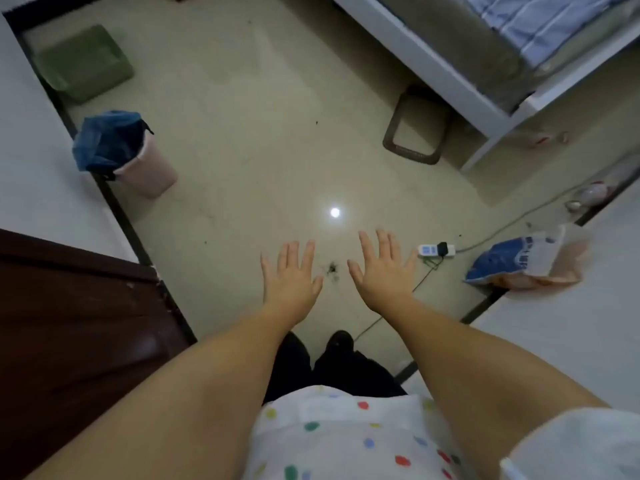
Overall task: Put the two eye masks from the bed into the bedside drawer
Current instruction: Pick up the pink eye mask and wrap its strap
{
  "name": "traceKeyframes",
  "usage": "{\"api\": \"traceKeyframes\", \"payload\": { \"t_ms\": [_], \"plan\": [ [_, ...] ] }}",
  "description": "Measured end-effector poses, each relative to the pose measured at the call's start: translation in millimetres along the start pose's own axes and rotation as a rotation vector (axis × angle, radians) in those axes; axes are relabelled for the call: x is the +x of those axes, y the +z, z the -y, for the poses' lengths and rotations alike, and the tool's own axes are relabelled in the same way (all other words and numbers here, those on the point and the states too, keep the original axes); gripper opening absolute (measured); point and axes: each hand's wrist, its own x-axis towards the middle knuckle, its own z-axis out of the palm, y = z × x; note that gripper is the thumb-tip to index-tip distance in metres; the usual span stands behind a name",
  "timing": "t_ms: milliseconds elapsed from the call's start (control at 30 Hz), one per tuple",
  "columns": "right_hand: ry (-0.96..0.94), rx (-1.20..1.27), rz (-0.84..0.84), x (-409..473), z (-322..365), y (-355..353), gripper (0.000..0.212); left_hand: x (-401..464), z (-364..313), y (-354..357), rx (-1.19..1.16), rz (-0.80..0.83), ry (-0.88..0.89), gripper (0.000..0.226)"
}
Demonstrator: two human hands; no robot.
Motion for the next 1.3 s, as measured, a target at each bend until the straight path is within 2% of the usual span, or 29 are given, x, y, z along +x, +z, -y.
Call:
{"api": "traceKeyframes", "payload": {
  "t_ms": [167, 367, 633, 800, 1067, 1300],
  "plan": [
    [0.021, -0.042, 0.015, 33.5, -7.3, -11.7, 0.062, 34.0, -4.2, -9.2, -0.015, -0.014, -0.018, 0.069],
    [-0.006, -0.063, 0.007, 131.0, 6.4, -56.4, 0.061, 135.2, 6.2, -52.0, -0.052, -0.065, -0.034, 0.068],
    [0.037, -0.048, -0.069, 314.8, 53.0, -159.4, 0.06, 328.4, 56.5, -156.1, -0.016, -0.114, 0.026, 0.067],
    [0.025, -0.016, -0.126, 410.8, 72.5, -222.3, 0.058, 445.3, 87.0, -221.7, 0.001, -0.155, -0.019, 0.065],
    [0.064, -0.014, -0.176, 616.0, 47.1, -302.3, 0.059, 643.9, 65.4, -278.9, -0.003, -0.155, 0.028, 0.065],
    [-0.026, -0.122, -0.171, 806.0, 42.4, -403.5, 0.061, 813.3, 53.0, -360.4, -0.069, -0.205, -0.094, 0.065]
  ]
}}
